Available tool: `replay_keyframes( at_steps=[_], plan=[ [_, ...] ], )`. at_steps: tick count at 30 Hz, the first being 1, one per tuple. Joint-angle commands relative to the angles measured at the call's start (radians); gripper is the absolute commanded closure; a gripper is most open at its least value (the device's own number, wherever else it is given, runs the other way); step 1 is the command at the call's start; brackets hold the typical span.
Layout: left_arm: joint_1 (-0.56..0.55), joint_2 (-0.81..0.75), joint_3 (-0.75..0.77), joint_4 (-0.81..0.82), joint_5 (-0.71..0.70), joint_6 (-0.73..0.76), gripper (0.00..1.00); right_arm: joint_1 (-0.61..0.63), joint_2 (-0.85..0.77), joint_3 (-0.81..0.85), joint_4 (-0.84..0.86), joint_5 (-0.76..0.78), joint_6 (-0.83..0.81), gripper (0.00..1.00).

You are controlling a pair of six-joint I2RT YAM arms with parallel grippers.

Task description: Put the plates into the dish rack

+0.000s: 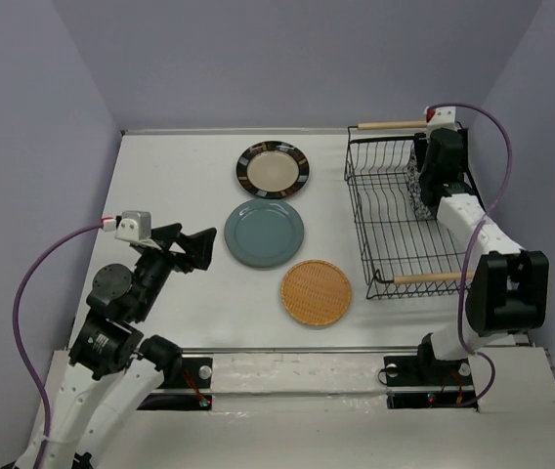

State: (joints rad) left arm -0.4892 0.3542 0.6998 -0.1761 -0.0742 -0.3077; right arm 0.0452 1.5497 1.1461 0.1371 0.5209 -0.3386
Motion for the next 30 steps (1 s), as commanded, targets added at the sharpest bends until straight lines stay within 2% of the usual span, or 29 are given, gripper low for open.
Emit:
replay_keyframes(
  at_steps=[1, 8, 13, 16, 19, 22, 30],
  plan=[
    [-0.003, 0.048, 0.004, 0.041, 0.025, 0.002, 0.01, -0.008, -0.074, 0.11, -0.008, 0.008, 0.105, 0.28],
    [-0.002, 0.167, 0.0, 0.03, 0.07, -0.066, 0.01, -0.008, -0.15, 0.196, -0.189, -0.077, 0.297, 0.23],
    [-0.003, 0.271, -0.035, 0.03, 0.057, -0.207, 0.01, 0.019, -0.287, 0.201, -0.274, -0.284, 0.514, 0.22],
    [-0.002, 0.296, -0.135, 0.098, 0.027, -0.312, 0.01, 0.074, -0.384, 0.172, -0.3, -0.398, 0.587, 0.22],
    [0.0, 0.347, -0.259, 0.237, -0.021, -0.499, 0.01, 0.113, -0.471, 0.11, -0.314, -0.496, 0.644, 0.22],
    [0.006, 0.428, -0.345, 0.34, -0.019, -0.571, 0.01, 0.148, -0.546, 0.035, -0.32, -0.607, 0.687, 0.22],
    [0.072, 0.738, -0.356, 0.552, 0.07, -0.596, 0.04, 0.211, -0.663, -0.163, -0.295, -0.739, 0.766, 0.22]
  ],
)
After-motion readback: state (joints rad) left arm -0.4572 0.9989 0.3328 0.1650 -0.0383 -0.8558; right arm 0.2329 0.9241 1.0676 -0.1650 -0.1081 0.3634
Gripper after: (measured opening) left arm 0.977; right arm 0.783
